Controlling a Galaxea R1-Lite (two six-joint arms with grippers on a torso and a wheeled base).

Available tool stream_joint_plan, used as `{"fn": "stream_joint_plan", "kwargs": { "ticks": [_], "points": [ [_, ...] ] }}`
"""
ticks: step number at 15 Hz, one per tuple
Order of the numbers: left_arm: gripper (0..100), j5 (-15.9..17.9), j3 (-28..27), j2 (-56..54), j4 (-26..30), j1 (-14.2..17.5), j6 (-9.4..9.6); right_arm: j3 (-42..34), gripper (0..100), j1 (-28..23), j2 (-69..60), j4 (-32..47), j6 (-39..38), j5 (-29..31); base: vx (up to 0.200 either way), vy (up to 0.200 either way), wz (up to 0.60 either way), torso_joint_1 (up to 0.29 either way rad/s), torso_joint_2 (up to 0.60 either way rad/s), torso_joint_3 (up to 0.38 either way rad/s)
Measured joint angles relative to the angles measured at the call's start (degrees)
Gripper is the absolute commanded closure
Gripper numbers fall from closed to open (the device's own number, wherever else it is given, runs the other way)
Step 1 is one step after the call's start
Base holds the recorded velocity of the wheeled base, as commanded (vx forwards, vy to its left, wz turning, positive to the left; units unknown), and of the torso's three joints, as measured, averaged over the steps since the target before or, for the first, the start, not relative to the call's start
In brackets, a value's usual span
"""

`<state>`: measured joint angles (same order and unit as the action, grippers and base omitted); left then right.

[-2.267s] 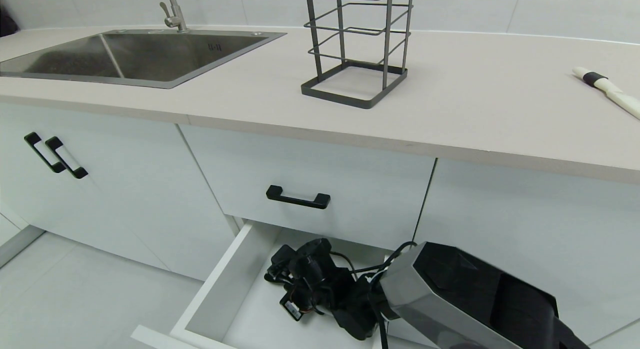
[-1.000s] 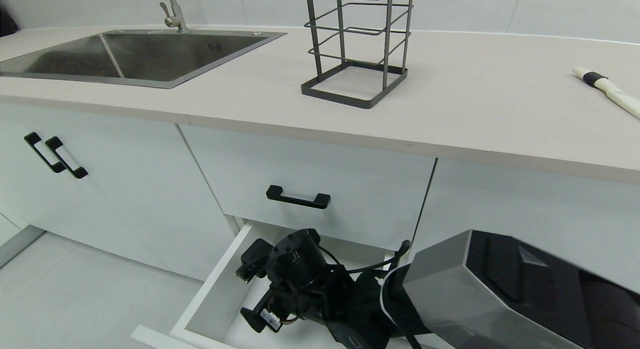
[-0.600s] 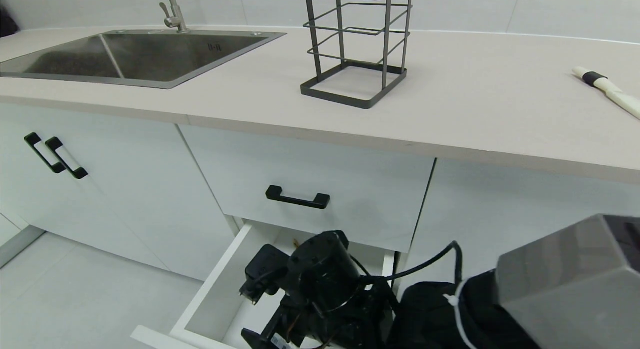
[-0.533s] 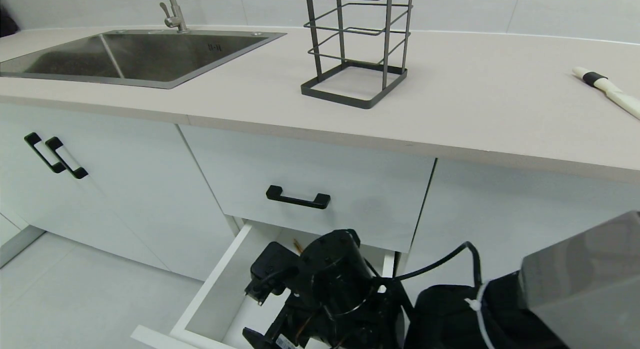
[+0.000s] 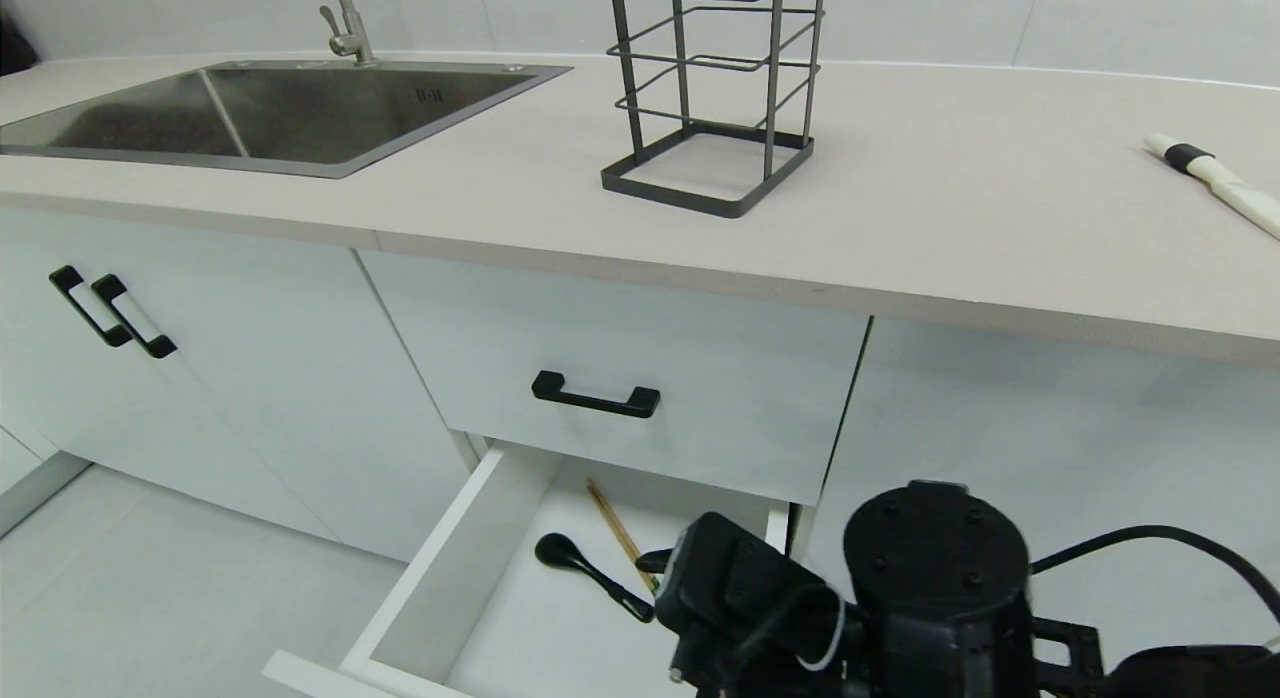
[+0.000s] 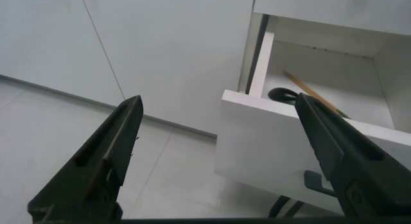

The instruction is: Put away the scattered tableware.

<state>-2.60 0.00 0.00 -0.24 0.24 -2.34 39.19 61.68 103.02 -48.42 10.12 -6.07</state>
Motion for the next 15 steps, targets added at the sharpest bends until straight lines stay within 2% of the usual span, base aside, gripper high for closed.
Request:
{"fn": "stream_joint_plan", "kwargs": {
  "ticks": [4,11,15],
  "points": [
    [0,0.0,0.0,0.0,0.0,0.0,-0.01,-7.6,0,-3.9,-6.1,-1.4,0.0,-4.0,0.000,0.000,0.00,0.000,0.00,0.000],
    [0,0.0,0.0,0.0,0.0,0.0,-0.01,-18.1,0,-7.2,-17.6,-1.0,0.0,-7.2,0.000,0.000,0.00,0.000,0.00,0.000],
    [0,0.0,0.0,0.0,0.0,0.0,-0.01,-24.4,0,-13.7,-27.4,2.0,0.3,-11.4,0.000,0.000,0.00,0.000,0.00,0.000]
  ]
}}
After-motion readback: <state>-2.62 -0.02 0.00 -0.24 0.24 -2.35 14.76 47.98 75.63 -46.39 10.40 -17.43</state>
